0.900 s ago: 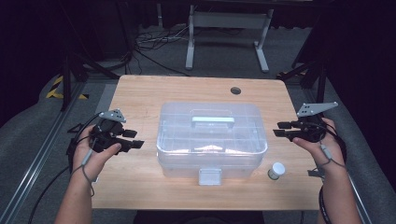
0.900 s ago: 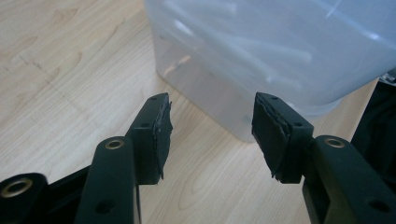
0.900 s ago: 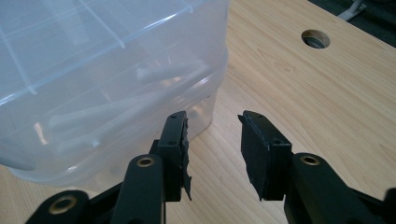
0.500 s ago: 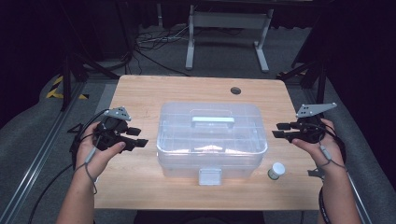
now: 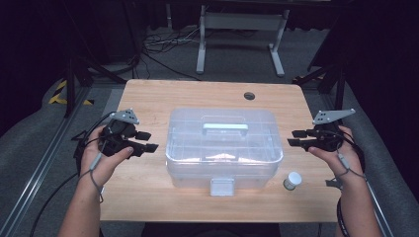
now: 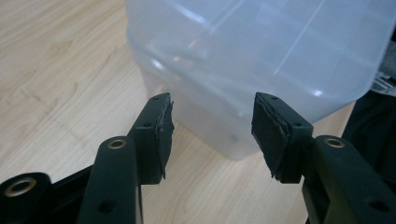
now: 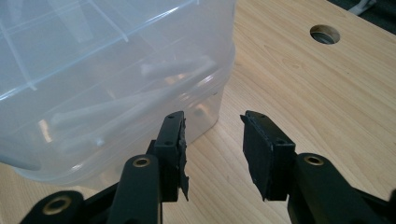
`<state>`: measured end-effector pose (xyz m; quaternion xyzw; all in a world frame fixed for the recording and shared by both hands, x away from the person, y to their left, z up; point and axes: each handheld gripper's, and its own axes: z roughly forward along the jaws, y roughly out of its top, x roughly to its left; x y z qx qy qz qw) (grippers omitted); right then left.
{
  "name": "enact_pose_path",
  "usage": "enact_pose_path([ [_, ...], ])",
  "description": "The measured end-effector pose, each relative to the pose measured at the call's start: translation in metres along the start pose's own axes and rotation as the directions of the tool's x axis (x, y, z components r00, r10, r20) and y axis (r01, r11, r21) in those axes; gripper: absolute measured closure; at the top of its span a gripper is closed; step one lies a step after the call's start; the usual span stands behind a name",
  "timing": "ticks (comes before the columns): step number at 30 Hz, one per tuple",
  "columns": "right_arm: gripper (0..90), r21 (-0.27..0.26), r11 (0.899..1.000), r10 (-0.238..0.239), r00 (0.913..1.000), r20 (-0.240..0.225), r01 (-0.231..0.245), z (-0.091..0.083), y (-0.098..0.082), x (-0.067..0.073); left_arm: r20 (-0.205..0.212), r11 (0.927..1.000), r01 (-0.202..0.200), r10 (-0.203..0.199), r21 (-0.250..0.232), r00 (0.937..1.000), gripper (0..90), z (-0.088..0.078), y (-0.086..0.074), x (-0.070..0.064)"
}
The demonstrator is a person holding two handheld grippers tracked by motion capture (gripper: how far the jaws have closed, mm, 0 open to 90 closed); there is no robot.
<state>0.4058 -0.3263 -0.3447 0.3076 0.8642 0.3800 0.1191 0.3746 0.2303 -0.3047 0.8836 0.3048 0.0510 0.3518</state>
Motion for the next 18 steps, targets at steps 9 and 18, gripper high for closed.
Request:
enact_pose_path([
  [9, 58.4, -0.001, 1.0, 0.005, 1.0, -0.003, -0.005, 0.002, 0.0, 0.001, 0.026, 0.9975, -0.07, 0.07, -0.004, 0.9972, 48.1, -0.001, 0.035, -0.013],
  [18, 57.9, -0.005, 1.0, 0.005, 1.0, -0.004, -0.005, -0.001, -0.002, 0.001, 0.056, 0.9929, -0.119, 0.119, -0.008, 0.9913, 47.9, 0.01, 0.067, -0.025],
])
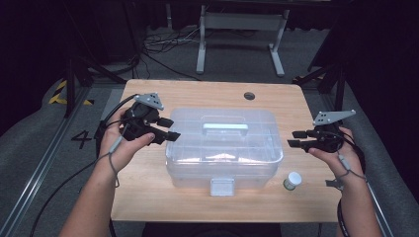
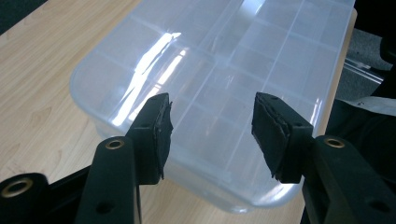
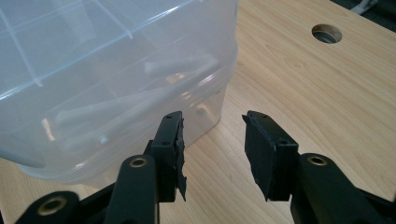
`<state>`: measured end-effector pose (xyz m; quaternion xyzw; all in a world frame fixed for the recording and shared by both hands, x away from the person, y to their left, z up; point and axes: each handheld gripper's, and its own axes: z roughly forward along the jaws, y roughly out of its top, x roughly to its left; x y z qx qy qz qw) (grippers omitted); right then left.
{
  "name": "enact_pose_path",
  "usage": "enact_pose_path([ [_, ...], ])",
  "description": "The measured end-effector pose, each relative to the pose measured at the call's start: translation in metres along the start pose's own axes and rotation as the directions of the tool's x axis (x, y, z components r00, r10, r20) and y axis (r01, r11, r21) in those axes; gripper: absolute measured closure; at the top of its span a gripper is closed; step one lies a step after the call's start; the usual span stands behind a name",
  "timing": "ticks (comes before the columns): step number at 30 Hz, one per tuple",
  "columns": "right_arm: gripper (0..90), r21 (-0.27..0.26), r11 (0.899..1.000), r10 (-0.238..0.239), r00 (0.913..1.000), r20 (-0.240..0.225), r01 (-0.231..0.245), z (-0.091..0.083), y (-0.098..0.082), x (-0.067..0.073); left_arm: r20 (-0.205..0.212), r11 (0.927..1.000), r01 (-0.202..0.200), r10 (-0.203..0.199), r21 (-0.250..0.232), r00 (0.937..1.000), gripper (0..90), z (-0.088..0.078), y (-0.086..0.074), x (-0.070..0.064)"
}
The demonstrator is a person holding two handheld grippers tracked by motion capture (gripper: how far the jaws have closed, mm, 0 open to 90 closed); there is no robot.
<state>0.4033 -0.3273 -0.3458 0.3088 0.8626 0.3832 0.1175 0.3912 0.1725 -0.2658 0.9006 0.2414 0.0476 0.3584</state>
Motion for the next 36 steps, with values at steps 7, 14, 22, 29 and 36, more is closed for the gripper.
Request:
enact_pose_path([
  [7, 57.5, 0.002, 1.0, 0.0, 1.0, 0.0, 0.0, 0.0, -0.001, 0.001, 0.022, 0.9997, -0.022, 0.022, 0.006, 0.9995, 47.4, 0.014, 0.018, -0.001],
  [14, 57.0, 0.002, 1.0, 0.0, 1.0, 0.003, 0.0, -0.001, -0.002, 0.001, 0.052, 0.9988, -0.049, 0.049, 0.008, 0.9975, 45.8, 0.031, 0.034, -0.005],
  [22, 57.0, 0.009, 1.0, -0.013, 0.9999, 0.003, 0.013, -0.001, -0.002, 0.002, 0.006, 0.9955, -0.094, 0.094, 0.013, 0.9955, 52.9, 0.049, 0.047, -0.014],
  [29, 56.6, 0.005, 1.0, -0.013, 0.9999, 0.002, 0.013, 0.0, -0.002, 0.003, 0.028, 0.9943, -0.102, 0.101, 0.031, 0.9945, 50.7, 0.064, 0.054, -0.017],
  [36, 56.2, 0.004, 1.0, -0.014, 0.9999, 0.0, 0.014, 0.0, -0.002, 0.004, 0.031, 0.9925, -0.112, 0.111, 0.048, 0.9934, 50.6, 0.074, 0.057, -0.019],
])
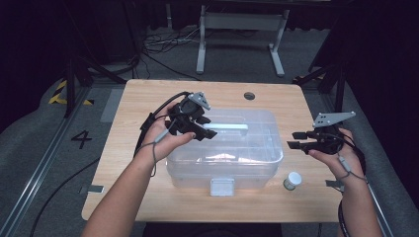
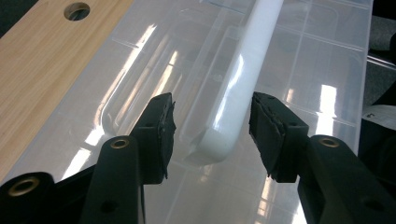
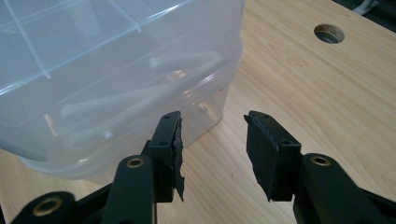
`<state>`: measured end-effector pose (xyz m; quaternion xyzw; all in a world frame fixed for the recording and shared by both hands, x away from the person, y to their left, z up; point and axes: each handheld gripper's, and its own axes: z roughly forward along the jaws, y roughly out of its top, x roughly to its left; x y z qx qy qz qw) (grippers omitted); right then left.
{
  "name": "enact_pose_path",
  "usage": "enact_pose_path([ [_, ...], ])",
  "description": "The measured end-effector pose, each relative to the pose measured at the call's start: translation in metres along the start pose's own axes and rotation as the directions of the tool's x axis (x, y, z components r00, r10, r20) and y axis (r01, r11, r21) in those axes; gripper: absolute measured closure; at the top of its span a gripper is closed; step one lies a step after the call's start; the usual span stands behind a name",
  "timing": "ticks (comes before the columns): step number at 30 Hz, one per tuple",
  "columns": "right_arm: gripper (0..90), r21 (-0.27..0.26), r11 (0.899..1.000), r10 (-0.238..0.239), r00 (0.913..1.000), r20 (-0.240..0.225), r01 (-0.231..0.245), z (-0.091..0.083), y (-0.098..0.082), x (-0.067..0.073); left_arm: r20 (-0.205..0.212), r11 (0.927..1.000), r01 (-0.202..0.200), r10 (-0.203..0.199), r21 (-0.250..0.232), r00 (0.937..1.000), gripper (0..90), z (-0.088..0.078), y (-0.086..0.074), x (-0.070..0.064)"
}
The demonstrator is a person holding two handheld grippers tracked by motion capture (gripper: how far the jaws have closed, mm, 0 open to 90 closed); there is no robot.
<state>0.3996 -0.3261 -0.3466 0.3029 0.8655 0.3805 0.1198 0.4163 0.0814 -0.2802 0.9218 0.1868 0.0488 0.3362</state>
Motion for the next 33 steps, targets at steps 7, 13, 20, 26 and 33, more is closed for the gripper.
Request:
enact_pose_path([
  [7, 54.8, -0.002, 1.0, -0.014, 0.9999, 0.002, 0.014, 0.0018, 0.0004, 0.0007, -0.002, 1.0, 0.001, -0.001, -0.009, 1.0, 53.3, 0.0072, 0.0002, -0.0003],
  [13, 54.0, -0.002, 1.0, -0.016, 0.9999, -0.002, 0.016, 0.0025, 0.0008, 0.0017, 0.007, 0.9997, -0.011, 0.011, -0.021, 0.9999, 63.7, 0.0087, 0.0001, -0.0008],
  [20, 53.4, 0.002, 1.0, -0.022, 0.9997, -0.006, 0.022, 0.0039, 0.0014, 0.0031, -0.005, 0.9997, -0.021, 0.021, -0.008, 0.9998, 68.6, 0.0083, 0.0014, -0.0017],
  [26, 53.3, -0.003, 0.999, -0.042, 0.9991, -0.002, 0.042, 0.005, 0.0013, 0.0041, -0.028, 0.9992, -0.041, 0.041, 0.0, 0.9988, 69.2, 0.0076, 0.0024, -0.0043],
  [33, 54.1, -0.007, 0.999, -0.041, 0.9991, -0.006, 0.041, 0.005, 0.0005, 0.006, -0.046, 0.9985, -0.051, 0.052, 0.022, 0.9976, 70.1, 0.0055, 0.0067, -0.0043],
])
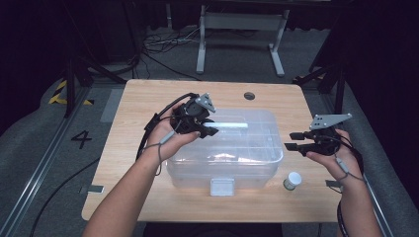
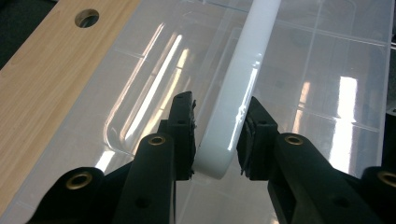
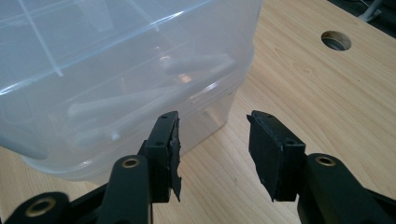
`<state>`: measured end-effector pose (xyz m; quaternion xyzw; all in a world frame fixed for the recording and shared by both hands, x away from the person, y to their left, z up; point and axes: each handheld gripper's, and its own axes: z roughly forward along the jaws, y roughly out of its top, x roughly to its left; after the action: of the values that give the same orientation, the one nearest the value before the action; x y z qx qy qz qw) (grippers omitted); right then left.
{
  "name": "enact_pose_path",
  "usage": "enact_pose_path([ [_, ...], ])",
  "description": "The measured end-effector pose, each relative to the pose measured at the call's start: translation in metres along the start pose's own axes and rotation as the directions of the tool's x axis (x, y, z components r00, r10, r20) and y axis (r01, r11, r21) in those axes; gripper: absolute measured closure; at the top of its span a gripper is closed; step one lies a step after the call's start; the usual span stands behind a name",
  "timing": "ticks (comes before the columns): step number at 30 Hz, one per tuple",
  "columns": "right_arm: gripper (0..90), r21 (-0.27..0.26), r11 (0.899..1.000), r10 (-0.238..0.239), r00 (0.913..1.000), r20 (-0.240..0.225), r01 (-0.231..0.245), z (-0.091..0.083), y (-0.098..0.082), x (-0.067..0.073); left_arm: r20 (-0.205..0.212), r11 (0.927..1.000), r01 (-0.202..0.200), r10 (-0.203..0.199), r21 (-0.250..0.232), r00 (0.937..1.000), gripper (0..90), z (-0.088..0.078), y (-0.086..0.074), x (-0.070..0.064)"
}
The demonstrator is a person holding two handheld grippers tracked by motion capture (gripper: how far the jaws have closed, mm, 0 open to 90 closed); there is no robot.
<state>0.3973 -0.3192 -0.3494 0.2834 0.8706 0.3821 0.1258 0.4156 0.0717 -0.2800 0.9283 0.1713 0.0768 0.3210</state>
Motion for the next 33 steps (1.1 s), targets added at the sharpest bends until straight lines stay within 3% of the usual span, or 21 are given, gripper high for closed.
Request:
enact_pose_path([
  [12, 58.5, -0.028, 1.0, -0.011, 0.9998, -0.016, 0.011, -0.007, -0.002, 0.004, -0.006, 0.9999, 0.013, -0.013, 0.005, 0.9999, 70.2, -0.007, 0.012, 0.013],
  [16, 74.0, -0.02, 1.0, -0.006, 0.9991, -0.042, 0.005, -0.011, -0.004, 0.005, 0.009, 0.9996, 0.023, -0.023, 0.017, 0.9997, 70.2, -0.007, 0.016, 0.017],
  [20, 88.9, -0.023, 0.999, -0.03, 0.9974, -0.066, 0.028, -0.015, -0.004, 0.008, 0.011, 0.9994, 0.023, -0.023, 0.026, 0.9997, 70.2, -0.009, 0.019, 0.02],
  [33, 90.0, -0.022, 0.998, -0.06, 0.9922, -0.109, 0.058, -0.017, -0.009, 0.016, 0.024, 0.9978, 0.054, -0.055, 0.039, 0.9982, 69.8, -0.011, 0.029, 0.036],
])
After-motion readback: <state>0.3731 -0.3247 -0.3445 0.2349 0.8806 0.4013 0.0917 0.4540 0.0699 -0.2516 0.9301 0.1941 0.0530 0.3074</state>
